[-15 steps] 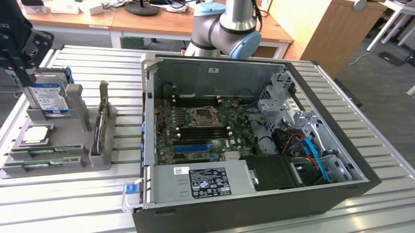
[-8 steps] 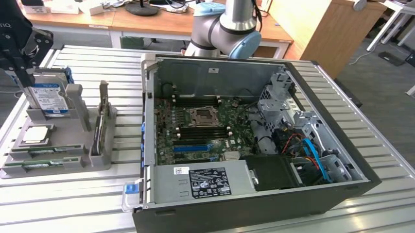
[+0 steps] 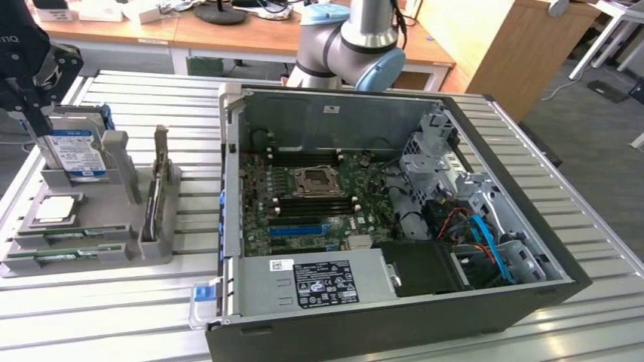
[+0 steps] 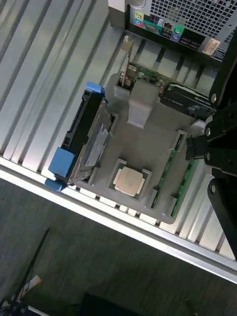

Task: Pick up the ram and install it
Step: 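Pick up the ram and move it above insertion slot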

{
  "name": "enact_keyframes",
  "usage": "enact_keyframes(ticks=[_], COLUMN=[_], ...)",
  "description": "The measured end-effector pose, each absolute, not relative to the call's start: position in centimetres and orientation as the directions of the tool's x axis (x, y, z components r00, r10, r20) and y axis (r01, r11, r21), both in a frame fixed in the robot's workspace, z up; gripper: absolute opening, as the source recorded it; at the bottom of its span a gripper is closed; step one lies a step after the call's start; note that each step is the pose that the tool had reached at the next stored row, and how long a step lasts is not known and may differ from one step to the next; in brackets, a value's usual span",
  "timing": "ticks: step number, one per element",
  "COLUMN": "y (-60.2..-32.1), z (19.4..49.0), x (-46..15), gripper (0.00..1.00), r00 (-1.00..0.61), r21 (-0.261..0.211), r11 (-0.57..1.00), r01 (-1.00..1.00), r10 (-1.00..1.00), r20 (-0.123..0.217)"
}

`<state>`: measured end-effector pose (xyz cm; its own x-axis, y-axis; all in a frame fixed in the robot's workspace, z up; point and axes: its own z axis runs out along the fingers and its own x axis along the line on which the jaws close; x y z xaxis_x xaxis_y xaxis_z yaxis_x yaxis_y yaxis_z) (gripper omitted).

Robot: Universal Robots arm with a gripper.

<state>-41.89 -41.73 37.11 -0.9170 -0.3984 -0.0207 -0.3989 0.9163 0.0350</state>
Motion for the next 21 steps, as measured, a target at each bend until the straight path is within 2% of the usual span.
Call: enact_keyframes(ticks=[21], y=[-41.72], z=[36.96], x=[-41.93], gripper=[0.11], r00=[-0.712], r21=[0.017], r11=[0.712], r01=[-0.702], r10=[-0.702], r20=[-0.008])
